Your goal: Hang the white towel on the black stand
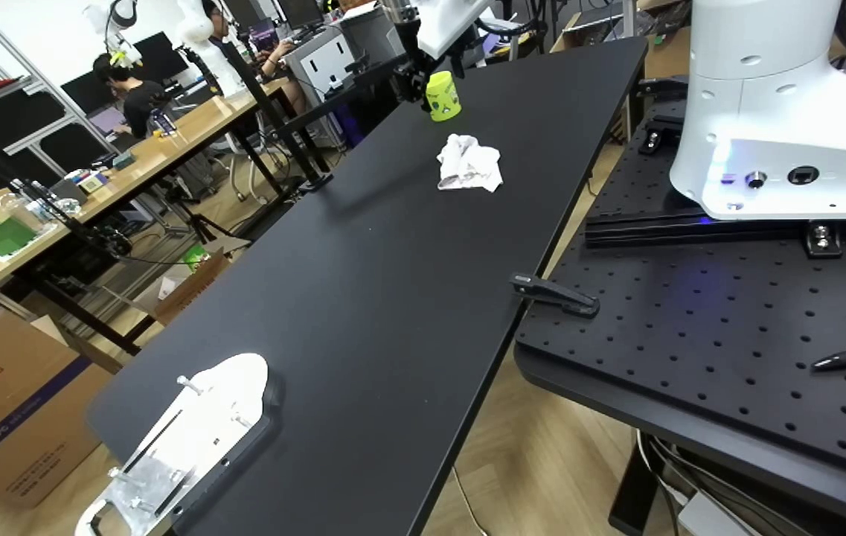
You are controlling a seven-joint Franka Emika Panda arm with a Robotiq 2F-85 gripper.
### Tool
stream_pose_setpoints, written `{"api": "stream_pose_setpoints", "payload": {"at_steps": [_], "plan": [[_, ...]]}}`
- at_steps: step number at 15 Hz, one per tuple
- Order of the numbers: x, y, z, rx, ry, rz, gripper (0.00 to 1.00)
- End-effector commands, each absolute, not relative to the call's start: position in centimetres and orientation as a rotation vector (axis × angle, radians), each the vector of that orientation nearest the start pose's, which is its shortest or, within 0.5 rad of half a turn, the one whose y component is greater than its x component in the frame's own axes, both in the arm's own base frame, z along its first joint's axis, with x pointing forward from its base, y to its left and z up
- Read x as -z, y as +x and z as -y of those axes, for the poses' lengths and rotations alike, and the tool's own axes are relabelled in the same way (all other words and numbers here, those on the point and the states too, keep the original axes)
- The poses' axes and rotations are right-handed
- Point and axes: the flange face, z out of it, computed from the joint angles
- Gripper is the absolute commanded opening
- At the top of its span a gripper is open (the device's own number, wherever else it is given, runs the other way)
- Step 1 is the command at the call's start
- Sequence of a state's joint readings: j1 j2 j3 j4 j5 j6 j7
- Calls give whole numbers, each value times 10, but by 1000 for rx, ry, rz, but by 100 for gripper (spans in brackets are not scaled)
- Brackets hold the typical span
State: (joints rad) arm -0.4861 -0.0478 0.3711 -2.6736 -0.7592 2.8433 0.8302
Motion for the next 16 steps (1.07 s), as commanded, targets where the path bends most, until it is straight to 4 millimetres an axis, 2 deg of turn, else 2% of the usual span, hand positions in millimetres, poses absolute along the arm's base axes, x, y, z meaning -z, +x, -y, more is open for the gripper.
{"api": "stream_pose_setpoints", "payload": {"at_steps": [1, 5, 16], "plan": [[-242, 426, 20, 429, -3282, -545, 100], [-220, 429, 25, 381, -3231, -666, 100], [-166, 462, 42, 321, -3150, -739, 100]]}}
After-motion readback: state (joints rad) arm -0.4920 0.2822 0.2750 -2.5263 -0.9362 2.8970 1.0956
